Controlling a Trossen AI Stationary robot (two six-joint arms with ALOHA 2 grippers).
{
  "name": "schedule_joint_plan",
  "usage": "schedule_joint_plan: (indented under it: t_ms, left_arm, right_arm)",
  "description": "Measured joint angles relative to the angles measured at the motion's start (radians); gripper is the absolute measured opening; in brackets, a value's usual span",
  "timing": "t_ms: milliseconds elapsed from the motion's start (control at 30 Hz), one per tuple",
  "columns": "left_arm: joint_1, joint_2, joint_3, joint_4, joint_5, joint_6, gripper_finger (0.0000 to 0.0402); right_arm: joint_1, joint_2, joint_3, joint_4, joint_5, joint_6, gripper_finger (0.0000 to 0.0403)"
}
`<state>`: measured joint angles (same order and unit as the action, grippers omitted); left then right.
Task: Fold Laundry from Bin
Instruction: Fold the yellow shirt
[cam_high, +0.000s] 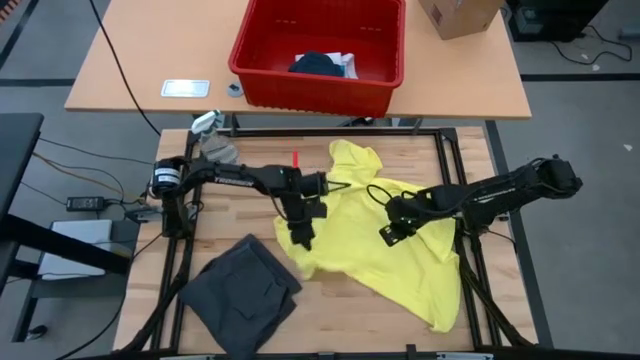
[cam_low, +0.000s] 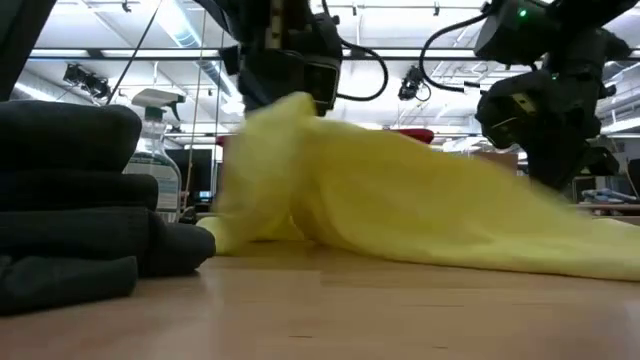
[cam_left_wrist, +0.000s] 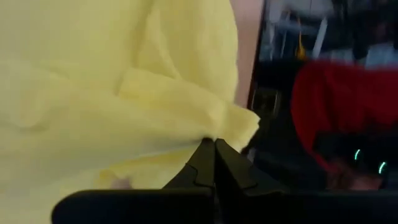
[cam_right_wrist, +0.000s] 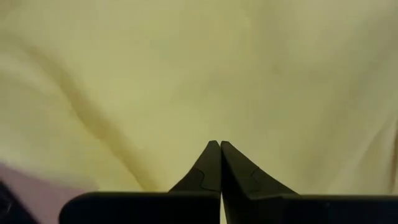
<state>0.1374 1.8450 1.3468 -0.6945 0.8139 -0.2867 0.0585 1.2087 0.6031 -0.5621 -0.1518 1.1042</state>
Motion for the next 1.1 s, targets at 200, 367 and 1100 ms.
schedule_joint_plan:
  t_ms: [200, 367, 1100]
  left_arm:
    - [0.088, 0.000, 0.019, 0.011, -0.060, 0.053, 0.0005]
    - [0.187, 0.000, 0.044, 0.128, -0.160, 0.047, 0.0005]
    - [0.255, 0.035, 0.128, 0.070, -0.108, 0.243, 0.0150]
  right_arm:
    - [-0.032, 0.000, -0.002, -0.048, 0.009, -0.023, 0.0004]
    - [-0.069, 0.000, -0.002, -0.053, 0.081, 0.020, 0.0004]
    - [-0.149, 0.000, -0.003, -0.069, -0.061, -0.103, 0.0004]
